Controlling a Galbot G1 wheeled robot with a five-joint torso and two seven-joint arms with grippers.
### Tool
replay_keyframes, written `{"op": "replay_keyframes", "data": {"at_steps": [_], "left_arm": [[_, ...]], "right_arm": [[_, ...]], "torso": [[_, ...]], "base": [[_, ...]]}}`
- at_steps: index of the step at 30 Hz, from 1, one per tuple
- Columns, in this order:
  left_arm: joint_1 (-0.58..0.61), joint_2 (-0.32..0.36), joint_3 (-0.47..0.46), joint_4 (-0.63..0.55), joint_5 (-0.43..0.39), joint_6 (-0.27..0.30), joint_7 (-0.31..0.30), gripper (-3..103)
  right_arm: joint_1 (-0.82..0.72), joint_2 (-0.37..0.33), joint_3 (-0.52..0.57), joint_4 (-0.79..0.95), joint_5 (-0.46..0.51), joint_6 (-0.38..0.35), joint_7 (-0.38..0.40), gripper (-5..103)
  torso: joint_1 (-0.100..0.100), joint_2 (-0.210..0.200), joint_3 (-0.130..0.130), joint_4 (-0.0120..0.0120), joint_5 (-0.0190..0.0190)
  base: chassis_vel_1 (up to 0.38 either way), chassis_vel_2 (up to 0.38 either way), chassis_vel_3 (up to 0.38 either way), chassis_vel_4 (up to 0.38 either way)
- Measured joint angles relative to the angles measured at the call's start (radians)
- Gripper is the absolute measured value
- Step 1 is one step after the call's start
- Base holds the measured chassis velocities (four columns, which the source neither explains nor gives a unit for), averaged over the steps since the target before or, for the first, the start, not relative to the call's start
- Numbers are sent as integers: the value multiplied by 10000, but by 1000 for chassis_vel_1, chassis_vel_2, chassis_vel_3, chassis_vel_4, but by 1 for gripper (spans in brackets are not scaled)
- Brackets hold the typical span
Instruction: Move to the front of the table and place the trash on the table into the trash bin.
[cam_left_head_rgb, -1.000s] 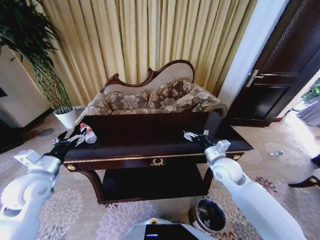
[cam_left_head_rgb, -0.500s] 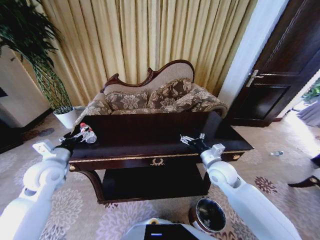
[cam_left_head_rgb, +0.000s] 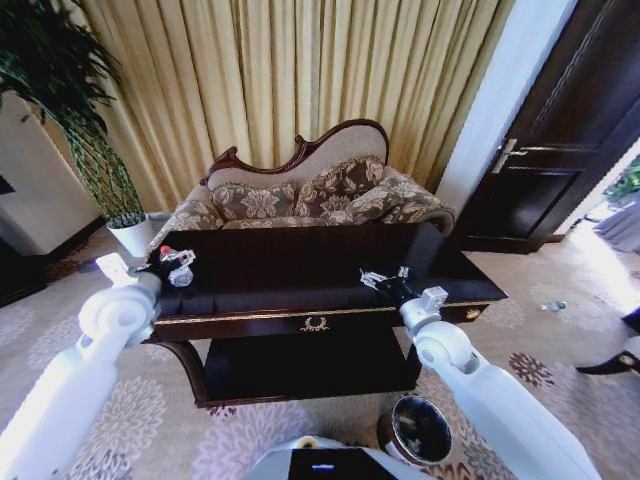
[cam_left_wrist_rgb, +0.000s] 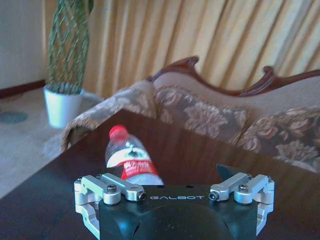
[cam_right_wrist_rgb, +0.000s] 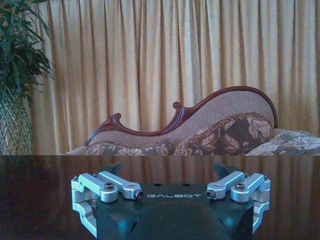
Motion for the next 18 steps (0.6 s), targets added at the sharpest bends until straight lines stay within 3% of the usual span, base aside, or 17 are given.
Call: {"op": "replay_keyframes", "data": {"at_steps": [3, 5, 18], "left_arm": [[-89, 77, 122, -12, -451, -2, -462, 100], [-156, 233, 198, -168, -1137, 15, -1162, 100], [-570, 1161, 976, 466, -1118, -20, -2362, 100]], "right_arm": [[45, 1, -56, -30, 1, 1, 1, 100], [145, -8, -161, -93, 4, 5, 2, 100], [705, 282, -848, -404, -7, 109, 57, 100]], "torso": [[0, 0, 0, 0, 1], [0, 0, 0, 2, 2], [0, 0, -1, 2, 1]], "base": [[0, 0, 0, 0], [0, 0, 0, 0], [0, 0, 0, 0]]}}
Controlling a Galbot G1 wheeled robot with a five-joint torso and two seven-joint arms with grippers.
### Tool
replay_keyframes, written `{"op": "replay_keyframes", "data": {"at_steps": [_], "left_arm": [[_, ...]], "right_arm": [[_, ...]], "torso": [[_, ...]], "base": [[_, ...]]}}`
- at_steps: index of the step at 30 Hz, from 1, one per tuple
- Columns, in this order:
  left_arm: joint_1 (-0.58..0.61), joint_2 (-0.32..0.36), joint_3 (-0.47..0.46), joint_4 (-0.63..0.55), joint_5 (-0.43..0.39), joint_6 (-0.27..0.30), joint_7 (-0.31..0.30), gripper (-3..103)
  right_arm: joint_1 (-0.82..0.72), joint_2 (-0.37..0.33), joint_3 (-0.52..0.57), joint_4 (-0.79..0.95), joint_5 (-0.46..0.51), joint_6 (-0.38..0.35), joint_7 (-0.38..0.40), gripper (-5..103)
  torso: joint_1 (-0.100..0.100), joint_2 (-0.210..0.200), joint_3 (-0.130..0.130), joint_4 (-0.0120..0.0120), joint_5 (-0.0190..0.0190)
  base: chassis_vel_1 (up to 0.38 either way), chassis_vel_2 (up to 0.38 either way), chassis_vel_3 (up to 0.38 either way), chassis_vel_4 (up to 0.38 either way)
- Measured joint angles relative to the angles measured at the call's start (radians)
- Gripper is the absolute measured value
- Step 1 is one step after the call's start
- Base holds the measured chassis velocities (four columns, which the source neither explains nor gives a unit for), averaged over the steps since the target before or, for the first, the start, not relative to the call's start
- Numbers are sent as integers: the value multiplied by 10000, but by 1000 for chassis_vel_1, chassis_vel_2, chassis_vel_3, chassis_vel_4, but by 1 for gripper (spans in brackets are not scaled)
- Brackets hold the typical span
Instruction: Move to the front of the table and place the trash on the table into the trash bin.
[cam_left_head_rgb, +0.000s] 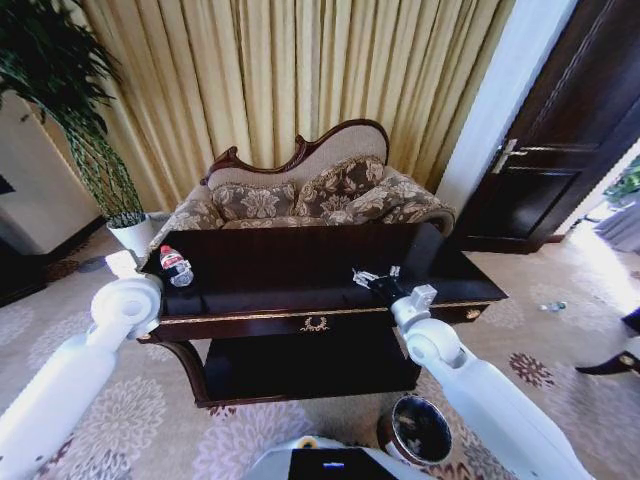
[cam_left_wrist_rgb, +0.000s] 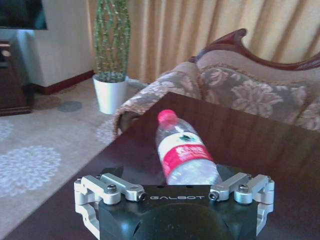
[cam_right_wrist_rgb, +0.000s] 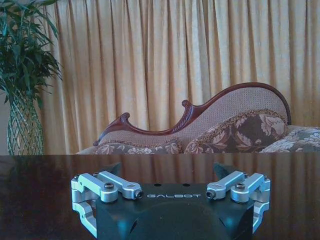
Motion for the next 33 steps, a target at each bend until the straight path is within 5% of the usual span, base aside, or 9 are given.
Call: {"op": "replay_keyframes", "data": {"at_steps": [18, 33], "left_arm": [[-1284, -367, 864, 964, -74, 0, 254, 100], [-1709, -711, 1433, 1322, -660, -153, -488, 100]], "right_arm": [[-96, -17, 135, -187, -65, 102, -87, 100], [242, 164, -240, -533, -117, 279, 184, 100]], "torso": [[0, 0, 0, 0, 1], [0, 0, 0, -2, 1]], "base": [[0, 0, 0, 0], [0, 0, 0, 0]]}}
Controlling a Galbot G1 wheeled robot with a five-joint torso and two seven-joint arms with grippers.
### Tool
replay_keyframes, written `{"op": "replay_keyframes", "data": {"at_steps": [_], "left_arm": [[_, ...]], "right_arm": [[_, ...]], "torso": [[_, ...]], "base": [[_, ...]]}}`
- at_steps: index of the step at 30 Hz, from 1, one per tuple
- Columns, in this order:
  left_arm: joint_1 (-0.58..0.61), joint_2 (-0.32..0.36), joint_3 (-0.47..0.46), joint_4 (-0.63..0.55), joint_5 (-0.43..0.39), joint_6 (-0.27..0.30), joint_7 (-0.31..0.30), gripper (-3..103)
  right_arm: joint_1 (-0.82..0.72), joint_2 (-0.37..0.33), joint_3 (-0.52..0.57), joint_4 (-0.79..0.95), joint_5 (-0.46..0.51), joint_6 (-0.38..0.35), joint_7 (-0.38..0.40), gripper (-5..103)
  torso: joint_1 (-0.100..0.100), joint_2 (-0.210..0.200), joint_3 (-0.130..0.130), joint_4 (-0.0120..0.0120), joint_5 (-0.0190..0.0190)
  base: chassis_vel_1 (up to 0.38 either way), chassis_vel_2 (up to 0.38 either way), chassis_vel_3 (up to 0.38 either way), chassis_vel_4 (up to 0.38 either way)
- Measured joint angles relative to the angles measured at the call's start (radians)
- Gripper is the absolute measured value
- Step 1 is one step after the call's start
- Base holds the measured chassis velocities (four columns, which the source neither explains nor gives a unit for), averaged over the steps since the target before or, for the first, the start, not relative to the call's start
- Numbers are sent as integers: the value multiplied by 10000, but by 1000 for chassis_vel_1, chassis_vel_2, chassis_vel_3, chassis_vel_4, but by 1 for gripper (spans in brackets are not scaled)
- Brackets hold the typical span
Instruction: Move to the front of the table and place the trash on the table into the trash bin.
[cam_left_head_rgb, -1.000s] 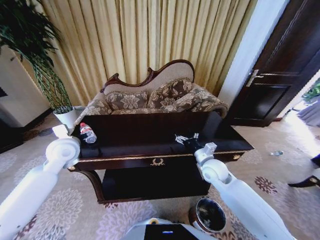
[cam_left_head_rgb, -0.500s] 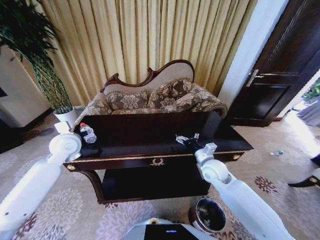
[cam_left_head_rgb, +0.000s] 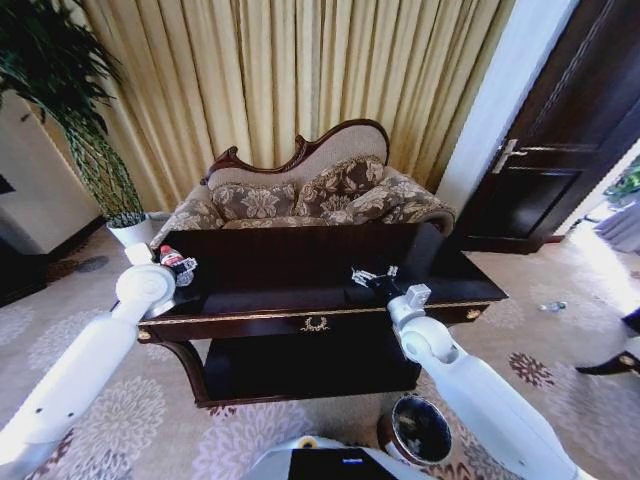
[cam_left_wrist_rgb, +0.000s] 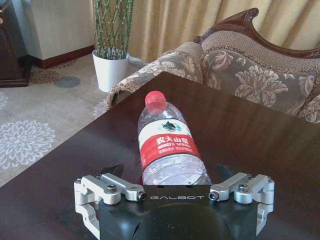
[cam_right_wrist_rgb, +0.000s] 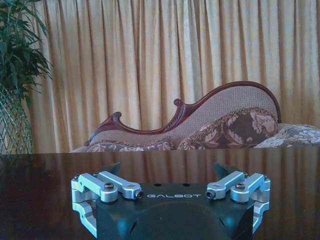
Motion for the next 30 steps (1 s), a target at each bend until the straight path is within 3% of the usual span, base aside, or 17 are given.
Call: {"op": "replay_keyframes", "data": {"at_steps": [7, 15, 17, 19, 20, 22, 23, 25, 26, 27, 29, 30], "left_arm": [[-35, -158, 93, 93, -49, -65, 65, 103], [-47, -242, 160, 126, 52, -168, 169, 73], [-47, -243, 157, 127, 73, -170, 206, 73], [-12, -239, 139, 92, 227, -171, 328, 62], [-12, -239, 139, 92, 227, -171, 328, 62], [171, -201, 100, 30, 1123, -151, 1024, 54], [171, -201, 100, 30, 1123, -151, 1024, 54], [535, -136, -25, -100, 2567, -183, 2366, 47], [665, -126, -58, -124, 3179, -294, 2771, 44], [665, -126, -58, -124, 3179, -294, 2771, 44], [1191, -80, -270, -182, 5462, -894, 4430, 39], [1368, -66, -362, -226, 6010, -1065, 4962, 38]], "right_arm": [[33, 77, -40, 1, 48, 3, 209, 100], [162, 66, -79, -91, 108, -12, 405, 100], [181, 71, -98, -104, 111, -14, 417, 100], [204, 84, -127, -139, 113, -20, 428, 100], [204, 84, -127, -139, 113, -20, 428, 100], [209, 87, -133, -125, 137, -37, 467, 100], [209, 87, -133, -125, 137, -37, 467, 100], [226, 40, -134, 49, 327, -122, 580, 100], [230, -2, -136, 147, 449, -177, 622, 100], [230, -2, -136, 147, 449, -177, 622, 100], [270, -165, -138, 483, 1060, -373, 720, 100], [311, -204, -137, 567, 1283, -435, 812, 100]], "torso": [[0, 0, 0, 2, -2], [0, 0, 0, 2, -1], [0, 0, 0, 2, -1], [0, 0, 0, 2, 0], [0, 0, 0, 2, 0], [0, 0, 0, 0, -1], [0, 0, 0, 0, -1], [0, -1, 0, 2, 0], [0, 0, 0, 3, -1], [0, 0, 0, 3, -1], [0, 0, -1, 1, -2], [-1, 0, 0, 1, -1]], "base": [[0, 0, 0, 0], [0, 0, 0, 0], [0, 0, 0, 0], [0, 0, 0, 0], [0, 0, 0, 0], [0, 0, 0, 0], [0, 0, 0, 0], [0, 0, 0, 0], [0, 0, 0, 0], [0, 0, 0, 0], [0, 0, 0, 0], [0, 0, 0, 0]]}}
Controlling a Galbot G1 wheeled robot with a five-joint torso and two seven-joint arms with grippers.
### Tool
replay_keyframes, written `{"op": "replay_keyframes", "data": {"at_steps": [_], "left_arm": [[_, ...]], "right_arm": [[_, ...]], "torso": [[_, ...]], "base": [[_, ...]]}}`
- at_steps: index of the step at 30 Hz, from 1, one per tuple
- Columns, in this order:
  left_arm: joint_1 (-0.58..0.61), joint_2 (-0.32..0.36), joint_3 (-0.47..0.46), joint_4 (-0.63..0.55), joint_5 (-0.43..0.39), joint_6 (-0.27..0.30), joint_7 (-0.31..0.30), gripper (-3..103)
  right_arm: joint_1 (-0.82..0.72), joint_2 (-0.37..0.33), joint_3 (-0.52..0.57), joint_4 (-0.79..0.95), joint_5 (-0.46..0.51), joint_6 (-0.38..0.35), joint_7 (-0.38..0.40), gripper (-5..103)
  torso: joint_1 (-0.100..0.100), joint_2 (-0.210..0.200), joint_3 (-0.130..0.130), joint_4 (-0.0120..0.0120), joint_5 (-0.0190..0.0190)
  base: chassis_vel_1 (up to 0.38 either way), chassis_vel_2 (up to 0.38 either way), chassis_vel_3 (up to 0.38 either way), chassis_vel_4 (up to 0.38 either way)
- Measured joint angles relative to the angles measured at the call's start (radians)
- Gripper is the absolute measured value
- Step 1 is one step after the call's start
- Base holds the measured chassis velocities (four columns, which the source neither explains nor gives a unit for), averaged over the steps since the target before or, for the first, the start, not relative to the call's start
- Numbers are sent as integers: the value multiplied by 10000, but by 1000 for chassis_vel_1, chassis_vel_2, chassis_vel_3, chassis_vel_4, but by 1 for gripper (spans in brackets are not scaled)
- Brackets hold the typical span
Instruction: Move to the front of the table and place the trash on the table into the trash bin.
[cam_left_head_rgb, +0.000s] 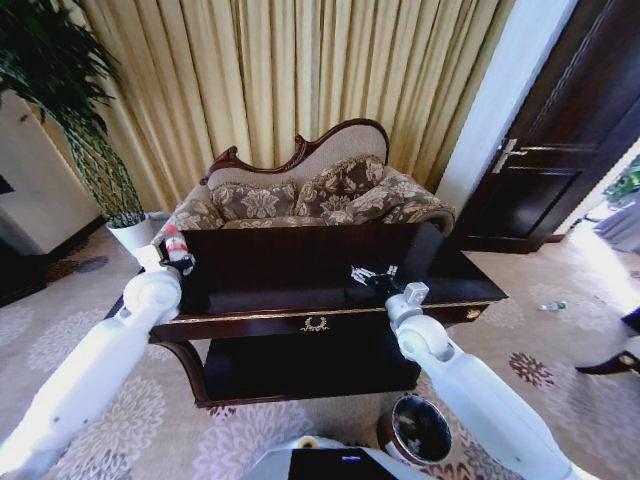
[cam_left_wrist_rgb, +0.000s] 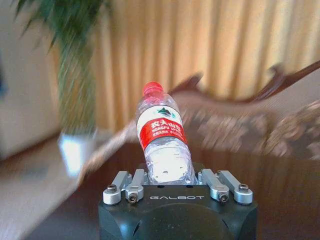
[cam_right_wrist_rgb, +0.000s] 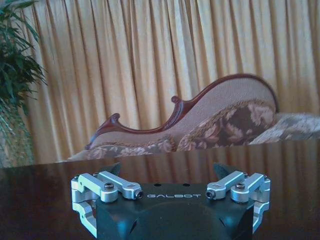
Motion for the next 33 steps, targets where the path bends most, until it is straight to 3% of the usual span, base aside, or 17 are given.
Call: {"op": "replay_keyframes", "data": {"at_steps": [2, 3, 4, 5, 7, 9, 11, 17, 27, 33], "left_arm": [[126, 11, -68, -35, 351, -119, 344, 38], [503, 62, -296, -172, 1314, -517, 1289, 38], [770, 103, -454, -278, 1809, -704, 1769, 38], [770, 103, -454, -278, 1809, -704, 1769, 38], [1553, 202, -908, -667, 3053, -1154, 2941, 38], [1715, 221, -990, -756, 3265, -1272, 3122, 38], [2230, 293, -1230, -1014, 3946, -1648, 3771, 38], [2687, 603, -1270, -1359, 4925, -2220, 4369, 38], [2578, 1075, -220, -2271, 5523, -2629, 4796, 38], [2209, 1417, 418, -2540, 6038, -2777, 4866, 38]], "right_arm": [[43, -29, 0, 57, 175, -39, 89, 100], [225, -103, -12, 202, 677, -115, 358, 100], [320, -150, -32, 268, 922, -145, 450, 100], [320, -150, -32, 268, 922, -145, 450, 100], [573, -278, -173, 454, 1367, -243, 574, 100], [615, -304, -214, 494, 1422, -264, 585, 100], [732, -416, -392, 681, 1552, -346, 531, 100], [957, -871, -746, 1416, 2094, -498, -343, 100], [1266, -1394, -908, 2252, 2954, -583, -607, 100], [1181, -1405, -908, 2341, 2986, -604, -757, 100]], "torso": [[0, 0, 0, 1, -1], [0, 0, 0, -1, -1], [0, 0, -1, -1, 0], [0, 0, -1, -1, 0], [0, 0, 0, 2, 0], [0, 1, -1, 3, 0], [-1, 1, -1, 2, 0], [-1, 0, -1, 0, 0], [-1, 0, 0, 0, 2], [-1, 0, 0, -1, 1]], "base": [[0, 0, 0, 0], [0, 0, 0, 0], [0, 0, 0, 0], [0, 0, 0, 0], [0, 0, 0, 0], [0, 0, 0, 0], [0, 0, 0, 0], [0, 0, 0, 0], [0, 0, 0, 0], [0, 0, 0, 0]]}}
